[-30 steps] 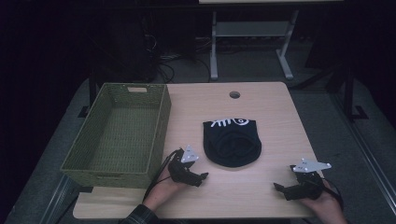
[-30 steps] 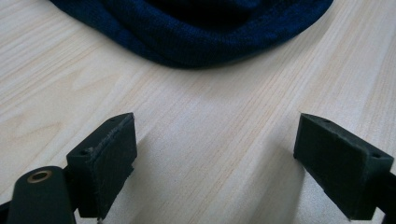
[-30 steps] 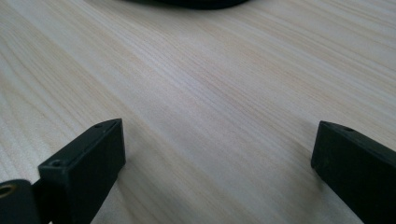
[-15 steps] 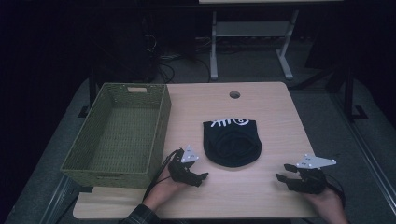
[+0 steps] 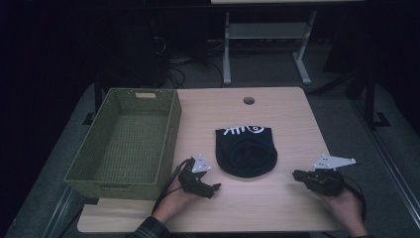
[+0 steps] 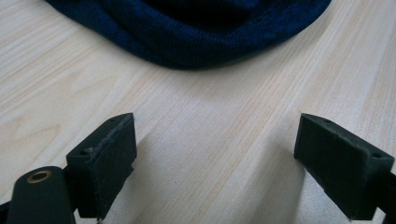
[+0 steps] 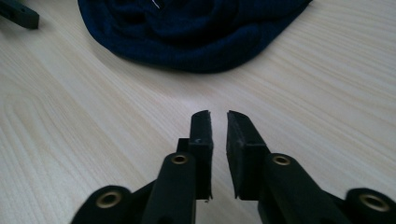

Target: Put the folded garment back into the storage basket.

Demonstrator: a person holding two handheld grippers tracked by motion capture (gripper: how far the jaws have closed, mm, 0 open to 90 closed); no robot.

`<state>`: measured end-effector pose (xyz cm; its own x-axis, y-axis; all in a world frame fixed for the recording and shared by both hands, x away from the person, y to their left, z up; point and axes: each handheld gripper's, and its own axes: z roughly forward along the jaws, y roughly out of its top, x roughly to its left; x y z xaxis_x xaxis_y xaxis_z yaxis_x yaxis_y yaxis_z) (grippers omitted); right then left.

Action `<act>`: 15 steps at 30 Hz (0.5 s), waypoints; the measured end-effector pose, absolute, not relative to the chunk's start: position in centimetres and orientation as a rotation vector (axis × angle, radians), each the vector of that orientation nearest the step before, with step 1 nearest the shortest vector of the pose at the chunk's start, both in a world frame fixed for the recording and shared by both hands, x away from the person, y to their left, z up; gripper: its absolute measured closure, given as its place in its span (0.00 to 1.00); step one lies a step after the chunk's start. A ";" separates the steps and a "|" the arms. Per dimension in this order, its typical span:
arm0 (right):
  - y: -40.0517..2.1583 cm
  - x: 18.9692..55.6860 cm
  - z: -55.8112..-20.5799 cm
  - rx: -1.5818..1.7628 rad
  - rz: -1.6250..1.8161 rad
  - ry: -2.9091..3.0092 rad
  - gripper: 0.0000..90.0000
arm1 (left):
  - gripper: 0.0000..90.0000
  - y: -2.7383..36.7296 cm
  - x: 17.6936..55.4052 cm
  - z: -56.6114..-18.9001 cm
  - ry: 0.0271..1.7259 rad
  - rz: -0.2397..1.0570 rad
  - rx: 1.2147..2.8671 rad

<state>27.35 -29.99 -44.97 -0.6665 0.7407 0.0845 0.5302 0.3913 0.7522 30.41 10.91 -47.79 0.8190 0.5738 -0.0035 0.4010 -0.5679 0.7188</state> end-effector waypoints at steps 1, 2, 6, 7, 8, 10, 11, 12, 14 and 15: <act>-29.9 27.6 -44.8 1.116 1.156 2.387 0.95 | 0.13 10.9 30.4 -47.8 0.712 0.297 2.249; -29.9 27.7 -44.7 1.116 1.165 2.387 0.97 | 0.13 10.9 30.4 -47.8 0.711 0.298 2.250; -29.5 28.4 -44.2 1.103 1.191 2.397 1.00 | 0.14 10.9 30.4 -47.8 0.715 0.300 2.249; -29.4 28.7 -44.1 1.094 1.196 2.397 1.00 | 0.14 11.0 30.4 -47.8 0.717 0.300 2.248; -29.4 28.9 -44.0 1.094 1.193 2.397 1.00 | 0.14 11.0 30.4 -47.8 0.717 0.300 2.249; -29.2 29.3 -43.8 1.095 1.186 2.400 1.00 | 0.14 11.0 30.4 -47.8 0.715 0.300 2.250; -29.1 29.5 -43.7 1.083 1.184 2.401 1.00 | 0.13 11.0 30.4 -47.8 0.714 0.301 2.253; -29.0 29.7 -43.6 1.075 1.182 2.403 1.00 | 0.14 11.0 30.4 -47.8 0.712 0.301 2.253; -28.8 29.8 -43.5 1.069 1.183 2.404 1.00 | 0.14 11.0 30.4 -47.8 0.710 0.300 2.254; -28.6 30.1 -43.2 1.065 1.186 2.404 1.00 | 0.14 11.0 30.4 -47.8 0.710 0.300 2.255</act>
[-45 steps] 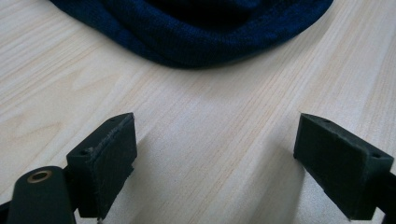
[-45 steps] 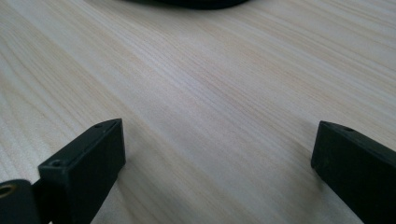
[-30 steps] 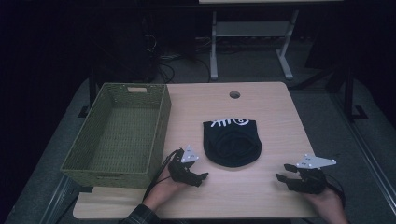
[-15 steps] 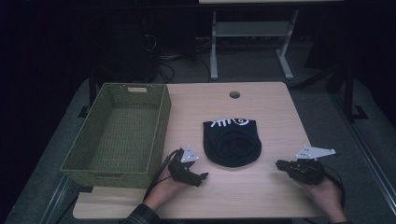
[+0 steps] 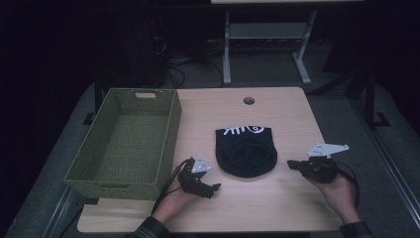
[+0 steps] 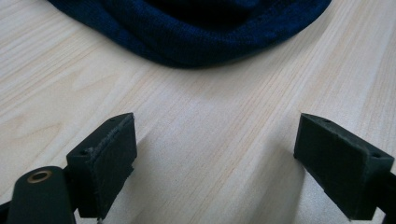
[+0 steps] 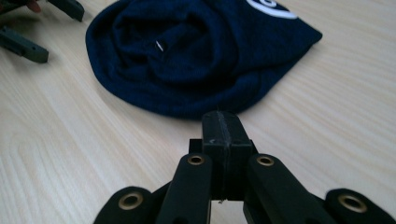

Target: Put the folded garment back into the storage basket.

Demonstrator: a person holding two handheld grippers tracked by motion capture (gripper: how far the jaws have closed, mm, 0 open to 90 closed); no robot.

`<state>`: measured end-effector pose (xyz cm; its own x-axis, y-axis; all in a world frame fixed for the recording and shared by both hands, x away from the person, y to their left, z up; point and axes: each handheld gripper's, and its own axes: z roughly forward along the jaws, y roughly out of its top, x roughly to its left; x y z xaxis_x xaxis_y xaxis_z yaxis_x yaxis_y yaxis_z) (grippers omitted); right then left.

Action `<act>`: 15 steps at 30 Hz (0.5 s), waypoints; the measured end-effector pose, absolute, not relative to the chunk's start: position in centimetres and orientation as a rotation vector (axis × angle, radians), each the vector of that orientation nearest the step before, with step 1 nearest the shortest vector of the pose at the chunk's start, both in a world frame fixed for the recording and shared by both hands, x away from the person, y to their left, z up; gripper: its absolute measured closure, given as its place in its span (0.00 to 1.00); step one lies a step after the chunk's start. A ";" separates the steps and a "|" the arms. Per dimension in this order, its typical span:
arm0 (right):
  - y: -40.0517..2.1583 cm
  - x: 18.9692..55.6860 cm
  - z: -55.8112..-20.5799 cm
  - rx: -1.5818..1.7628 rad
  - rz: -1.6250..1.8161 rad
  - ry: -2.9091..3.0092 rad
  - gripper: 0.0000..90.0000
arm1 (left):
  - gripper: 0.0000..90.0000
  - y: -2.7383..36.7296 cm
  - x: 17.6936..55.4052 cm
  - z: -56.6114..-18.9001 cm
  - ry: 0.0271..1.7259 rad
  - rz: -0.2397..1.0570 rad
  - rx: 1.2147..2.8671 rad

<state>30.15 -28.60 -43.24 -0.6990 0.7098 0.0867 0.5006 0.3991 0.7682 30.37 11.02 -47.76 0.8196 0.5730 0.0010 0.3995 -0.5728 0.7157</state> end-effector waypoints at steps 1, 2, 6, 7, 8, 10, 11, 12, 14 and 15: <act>-28.6 30.1 -43.2 1.065 1.186 2.404 1.00 | 0.14 11.0 30.4 -47.8 0.710 0.300 2.255; -28.4 30.5 -43.1 1.054 1.181 2.405 1.00 | 0.14 11.0 30.4 -47.8 0.710 0.300 2.254; -28.1 31.0 -42.7 1.047 1.188 2.400 1.00 | 0.14 11.0 30.4 -47.8 0.710 0.300 2.255; -28.1 31.0 -42.7 1.047 1.188 2.400 1.00 | 0.14 11.0 30.4 -47.8 0.710 0.300 2.255; -28.0 31.4 -42.5 1.043 1.198 2.398 1.00 | 0.14 11.0 30.4 -47.8 0.710 0.300 2.255; -27.9 31.8 -42.3 1.046 1.210 2.396 1.00 | 0.14 11.0 30.4 -47.8 0.712 0.300 2.251; -27.9 31.8 -42.3 1.046 1.210 2.396 1.00 | 0.14 11.0 30.4 -47.8 0.712 0.300 2.251; -27.7 32.2 -42.1 1.040 1.197 2.398 1.00 | 0.14 11.0 30.4 -47.8 0.712 0.300 2.251; -27.5 32.6 -42.0 1.034 1.197 2.398 1.00 | 0.14 11.0 30.4 -47.8 0.712 0.300 2.251; -27.5 32.8 -42.0 1.027 1.191 2.401 1.00 | 0.14 11.0 30.4 -47.8 0.710 0.300 2.254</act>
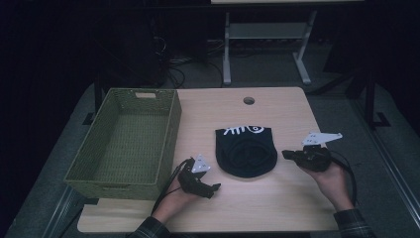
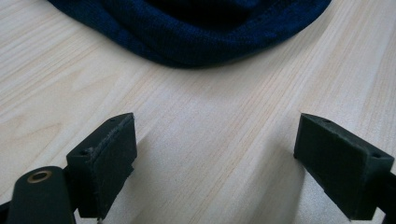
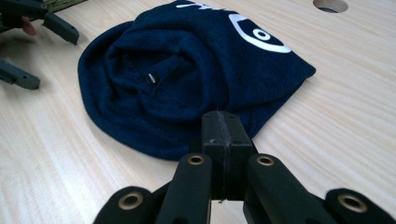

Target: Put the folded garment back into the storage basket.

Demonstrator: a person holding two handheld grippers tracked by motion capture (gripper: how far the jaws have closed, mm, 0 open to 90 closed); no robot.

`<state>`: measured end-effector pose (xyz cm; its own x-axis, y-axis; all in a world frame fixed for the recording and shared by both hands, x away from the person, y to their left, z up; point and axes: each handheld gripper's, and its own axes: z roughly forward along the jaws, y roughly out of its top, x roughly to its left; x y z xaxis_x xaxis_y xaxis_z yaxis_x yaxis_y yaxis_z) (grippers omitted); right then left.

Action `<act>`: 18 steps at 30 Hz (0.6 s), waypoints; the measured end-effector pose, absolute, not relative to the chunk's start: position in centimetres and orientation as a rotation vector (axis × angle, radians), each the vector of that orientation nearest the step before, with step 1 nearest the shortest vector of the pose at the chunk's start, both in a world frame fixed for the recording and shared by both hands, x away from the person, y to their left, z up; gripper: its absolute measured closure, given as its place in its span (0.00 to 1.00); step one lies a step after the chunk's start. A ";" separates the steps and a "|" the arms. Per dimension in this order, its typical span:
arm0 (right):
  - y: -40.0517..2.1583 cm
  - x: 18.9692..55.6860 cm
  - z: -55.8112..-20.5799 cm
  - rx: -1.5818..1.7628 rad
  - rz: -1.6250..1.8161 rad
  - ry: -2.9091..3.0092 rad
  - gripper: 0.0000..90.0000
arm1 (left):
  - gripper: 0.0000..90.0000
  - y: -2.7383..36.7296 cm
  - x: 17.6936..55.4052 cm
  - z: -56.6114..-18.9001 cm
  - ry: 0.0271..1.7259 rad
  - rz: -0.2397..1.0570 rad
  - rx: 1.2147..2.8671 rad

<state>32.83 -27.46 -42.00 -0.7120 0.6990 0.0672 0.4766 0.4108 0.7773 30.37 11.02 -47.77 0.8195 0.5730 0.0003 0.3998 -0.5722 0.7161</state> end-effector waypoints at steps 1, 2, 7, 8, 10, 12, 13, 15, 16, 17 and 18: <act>-27.4 33.0 -42.0 1.030 1.191 2.402 1.00 | 0.14 11.0 30.4 -47.8 0.710 0.300 2.254; -27.3 33.1 -41.9 1.030 1.194 2.400 1.00 | 0.14 11.0 30.4 -47.8 0.710 0.300 2.254; -26.8 34.1 -42.0 1.023 1.184 2.409 1.00 | 0.14 11.0 30.4 -47.8 0.704 0.305 2.257; -26.7 34.4 -41.9 1.020 1.185 2.407 1.00 | 0.14 11.0 30.4 -47.7 0.706 0.303 2.257; -26.6 34.6 -41.9 1.025 1.183 2.411 1.00 | 0.14 11.0 30.4 -47.8 0.707 0.303 2.254; -26.3 35.2 -41.8 1.025 1.176 2.406 1.00 | 0.14 11.0 30.4 -47.8 0.709 0.300 2.251; -26.3 35.5 -41.7 1.026 1.183 2.403 1.00 | 0.14 11.1 30.4 -47.8 0.702 0.306 2.255; -26.3 36.5 -41.7 1.048 1.202 2.393 1.00 | 0.14 11.1 30.4 -47.8 0.702 0.303 2.258; -26.2 36.7 -41.7 1.050 1.199 2.389 1.00 | 0.14 11.1 30.4 -47.7 0.701 0.303 2.259; -26.2 36.7 -41.7 1.050 1.199 2.389 1.00 | 0.14 11.1 30.4 -47.7 0.701 0.303 2.259; -26.0 37.4 -41.7 1.043 1.192 2.395 1.00 | 0.14 11.0 30.3 -47.8 0.711 0.299 2.243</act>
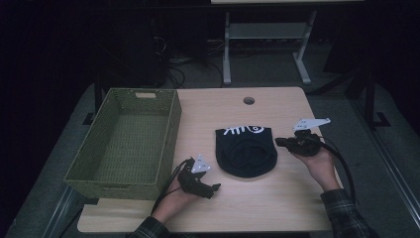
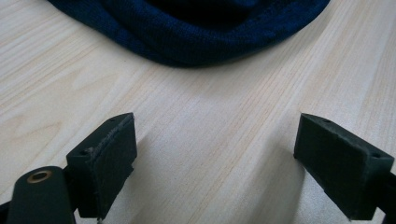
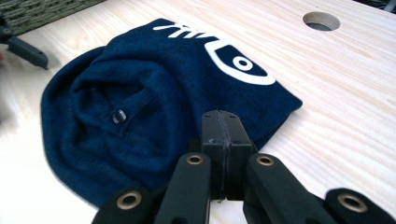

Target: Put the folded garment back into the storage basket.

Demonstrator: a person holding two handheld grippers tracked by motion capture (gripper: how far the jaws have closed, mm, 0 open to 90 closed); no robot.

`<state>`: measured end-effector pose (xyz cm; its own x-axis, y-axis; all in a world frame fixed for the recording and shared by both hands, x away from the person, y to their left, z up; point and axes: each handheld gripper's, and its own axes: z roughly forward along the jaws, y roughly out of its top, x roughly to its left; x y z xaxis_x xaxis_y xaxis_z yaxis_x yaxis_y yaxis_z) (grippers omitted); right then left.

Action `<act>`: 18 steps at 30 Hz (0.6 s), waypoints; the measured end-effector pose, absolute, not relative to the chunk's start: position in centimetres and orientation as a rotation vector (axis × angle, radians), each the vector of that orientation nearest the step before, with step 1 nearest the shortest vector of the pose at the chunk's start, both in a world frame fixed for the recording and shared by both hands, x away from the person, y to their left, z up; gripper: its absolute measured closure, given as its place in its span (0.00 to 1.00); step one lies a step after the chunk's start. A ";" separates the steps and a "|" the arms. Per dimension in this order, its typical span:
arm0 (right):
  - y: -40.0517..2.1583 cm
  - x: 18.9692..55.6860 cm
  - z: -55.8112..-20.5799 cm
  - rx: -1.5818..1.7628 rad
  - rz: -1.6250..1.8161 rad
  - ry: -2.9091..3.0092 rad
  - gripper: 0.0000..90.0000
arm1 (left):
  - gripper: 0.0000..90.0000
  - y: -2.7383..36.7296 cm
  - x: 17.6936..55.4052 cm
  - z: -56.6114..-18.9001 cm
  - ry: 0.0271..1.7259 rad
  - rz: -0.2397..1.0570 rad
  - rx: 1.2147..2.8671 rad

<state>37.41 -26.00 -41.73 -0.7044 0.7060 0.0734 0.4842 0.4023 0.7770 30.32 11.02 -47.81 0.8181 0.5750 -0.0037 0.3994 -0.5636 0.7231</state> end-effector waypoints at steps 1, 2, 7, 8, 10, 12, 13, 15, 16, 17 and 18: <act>-26.0 37.4 -41.7 1.043 1.192 2.395 1.00 | 0.14 11.0 30.3 -47.8 0.711 0.299 2.243; -25.9 37.6 -41.7 1.046 1.182 2.400 1.00 | 0.14 11.1 30.3 -47.8 0.708 0.299 2.249; -25.0 39.3 -41.3 1.019 1.158 2.411 1.00 | 0.14 11.1 30.3 -47.8 0.711 0.293 2.250; -24.9 39.5 -41.2 1.029 1.154 2.413 1.00 | 0.14 11.1 30.3 -47.8 0.711 0.293 2.249; -24.6 40.2 -41.2 1.027 1.151 2.416 1.00 | 0.14 11.1 30.3 -47.8 0.711 0.293 2.249; -24.5 40.4 -41.2 1.031 1.146 2.420 1.00 | 0.14 11.1 30.3 -47.8 0.712 0.295 2.248; -24.1 41.1 -41.3 1.040 1.137 2.425 1.00 | 0.14 11.1 30.3 -47.8 0.711 0.295 2.249; -24.0 41.7 -41.4 1.043 1.128 2.429 1.00 | 0.14 11.1 30.3 -47.8 0.711 0.294 2.249; -23.9 42.0 -41.5 1.042 1.123 2.427 1.00 | 0.14 11.1 30.3 -47.8 0.711 0.294 2.250; -23.8 42.3 -41.5 1.044 1.121 2.425 1.00 | 0.14 11.1 30.3 -47.8 0.710 0.293 2.249; -23.8 42.3 -41.5 1.044 1.121 2.425 1.00 | 0.14 11.1 30.3 -47.8 0.710 0.293 2.249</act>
